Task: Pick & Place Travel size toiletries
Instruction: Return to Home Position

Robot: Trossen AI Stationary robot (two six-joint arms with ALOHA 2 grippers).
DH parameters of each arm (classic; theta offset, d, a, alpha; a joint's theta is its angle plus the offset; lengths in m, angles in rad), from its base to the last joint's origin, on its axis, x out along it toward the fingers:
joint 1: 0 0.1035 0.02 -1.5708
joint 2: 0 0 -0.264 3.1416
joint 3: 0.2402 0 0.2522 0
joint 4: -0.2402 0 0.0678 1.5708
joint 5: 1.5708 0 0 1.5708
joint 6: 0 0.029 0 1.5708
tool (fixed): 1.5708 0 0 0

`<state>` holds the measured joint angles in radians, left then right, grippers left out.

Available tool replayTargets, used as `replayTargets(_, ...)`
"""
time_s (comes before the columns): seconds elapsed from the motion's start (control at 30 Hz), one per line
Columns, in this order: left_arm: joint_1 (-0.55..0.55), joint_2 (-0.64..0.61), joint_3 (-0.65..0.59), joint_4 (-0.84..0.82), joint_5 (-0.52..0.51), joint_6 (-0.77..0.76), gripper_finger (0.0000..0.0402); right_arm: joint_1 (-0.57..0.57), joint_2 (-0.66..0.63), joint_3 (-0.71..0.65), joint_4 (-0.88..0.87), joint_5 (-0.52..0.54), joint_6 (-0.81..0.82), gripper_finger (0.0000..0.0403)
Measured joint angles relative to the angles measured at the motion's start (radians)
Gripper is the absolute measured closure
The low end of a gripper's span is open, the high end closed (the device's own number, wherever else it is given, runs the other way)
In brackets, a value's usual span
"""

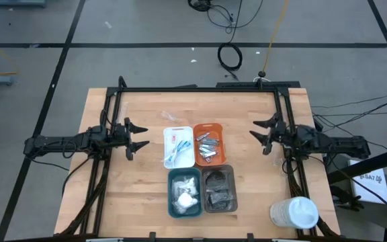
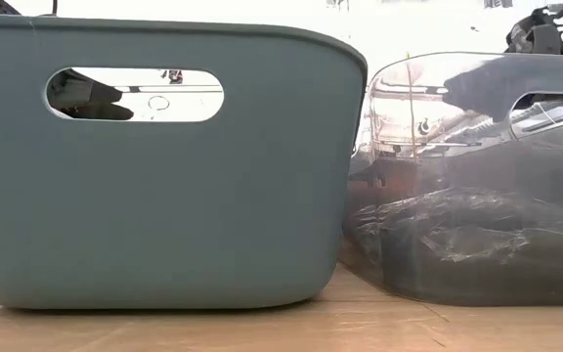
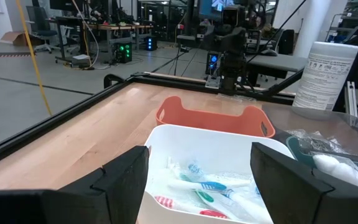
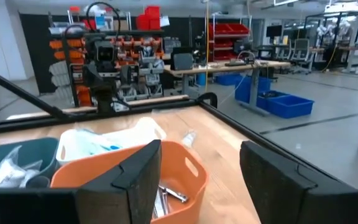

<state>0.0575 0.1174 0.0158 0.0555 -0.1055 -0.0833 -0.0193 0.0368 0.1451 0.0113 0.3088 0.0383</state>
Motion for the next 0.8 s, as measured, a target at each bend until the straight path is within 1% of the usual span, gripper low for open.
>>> replayTargets(0.07,0.000,0.000,0.000,0.000,0.000,0.000,0.0128,0.000,0.000,-0.035,0.052,-0.011,-0.001,0.0195)
replayTargets(0.2,0.000,0.000,0.000,0.000,0.000,0.000,0.0128,0.000,0.001,-0.097,0.156,-0.079,-0.008,0.0197)
replayTargets(0.4,0.000,0.000,0.000,0.000,0.000,0.000,0.0128,0.000,0.000,-0.126,0.133,-0.076,-0.015,0.0195)
replayTargets(0.57,0.000,0.000,0.000,0.000,0.000,0.000,0.0128,0.000,0.000,-0.127,0.071,-0.077,-0.028,0.0197)
replayTargets(0.8,0.000,0.000,0.000,0.000,0.000,0.000,0.0128,0.000,0.021,-0.129,0.064,-0.079,0.070,0.0195)
